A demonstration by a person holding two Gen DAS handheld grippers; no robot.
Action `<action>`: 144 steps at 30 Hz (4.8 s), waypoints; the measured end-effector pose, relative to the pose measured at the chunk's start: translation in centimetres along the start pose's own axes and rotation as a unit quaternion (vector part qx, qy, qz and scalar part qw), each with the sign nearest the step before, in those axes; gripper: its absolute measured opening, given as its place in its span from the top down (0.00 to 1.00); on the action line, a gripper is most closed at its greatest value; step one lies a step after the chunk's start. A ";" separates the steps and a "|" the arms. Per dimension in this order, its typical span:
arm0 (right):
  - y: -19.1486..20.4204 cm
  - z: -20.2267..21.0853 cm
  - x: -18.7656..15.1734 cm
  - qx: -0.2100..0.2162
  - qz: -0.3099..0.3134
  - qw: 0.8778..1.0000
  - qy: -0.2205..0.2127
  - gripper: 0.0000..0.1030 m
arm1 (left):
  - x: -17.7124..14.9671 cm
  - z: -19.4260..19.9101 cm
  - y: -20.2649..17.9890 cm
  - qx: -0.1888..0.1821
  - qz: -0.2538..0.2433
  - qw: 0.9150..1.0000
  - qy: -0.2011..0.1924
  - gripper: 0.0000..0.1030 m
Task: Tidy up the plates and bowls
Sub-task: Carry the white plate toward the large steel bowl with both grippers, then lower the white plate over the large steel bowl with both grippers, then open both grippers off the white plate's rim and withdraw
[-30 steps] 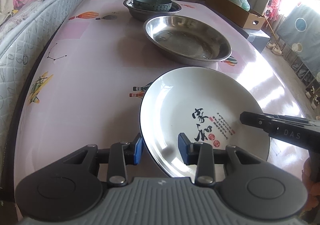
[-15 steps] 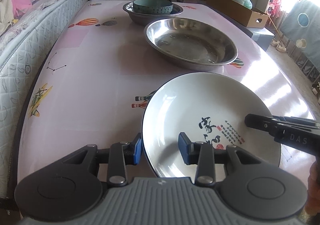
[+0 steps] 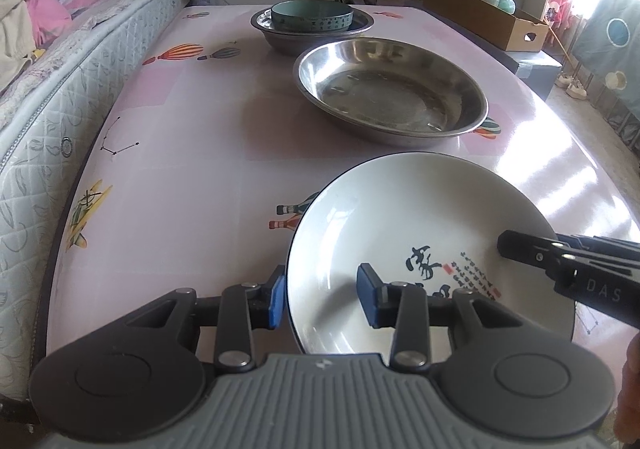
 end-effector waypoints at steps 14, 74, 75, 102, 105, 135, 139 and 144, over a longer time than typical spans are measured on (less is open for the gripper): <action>0.3 0.2 -0.2 -0.007 0.008 1.000 -0.001 0.79 | 0.1 0.0 -0.2 0.008 -0.005 1.000 0.003 0.63; 2.0 3.9 1.6 -0.017 0.022 0.999 -0.038 0.75 | 2.0 3.6 0.1 0.015 0.021 0.999 -0.037 0.62; 2.0 3.9 1.8 -0.016 0.021 0.999 -0.039 0.75 | 2.2 3.6 0.1 0.015 0.021 0.999 -0.038 0.62; -1.5 -3.4 14.6 -0.002 -0.011 0.998 -0.068 0.75 | 15.4 -3.1 0.2 0.000 0.032 0.998 -0.054 0.62; -2.3 -5.7 15.9 0.000 -0.017 0.998 -0.059 0.75 | 16.3 -4.9 0.5 0.002 0.033 0.998 -0.045 0.62; -3.4 -11.6 18.0 -0.008 0.005 1.000 -0.021 0.64 | 17.3 -7.1 2.3 0.009 0.007 0.998 -0.057 0.60; -3.0 -10.0 19.3 -0.017 0.034 0.998 -0.050 0.54 | 16.6 -7.6 2.7 0.012 0.012 0.999 -0.045 0.60; -3.5 -8.4 19.7 -0.030 0.044 0.997 -0.063 0.54 | 15.8 -7.8 2.9 0.008 0.016 0.999 -0.039 0.60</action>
Point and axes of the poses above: each gripper's, at about its wrist camera, not at the fingertips, and z roughly against the way its jaws point, y to its left, x to its top, the point moved 8 cm from there along -z, roughly the way its jaws point, and after that the axes turned 3 degrees about -x, right-handed, at the moved point
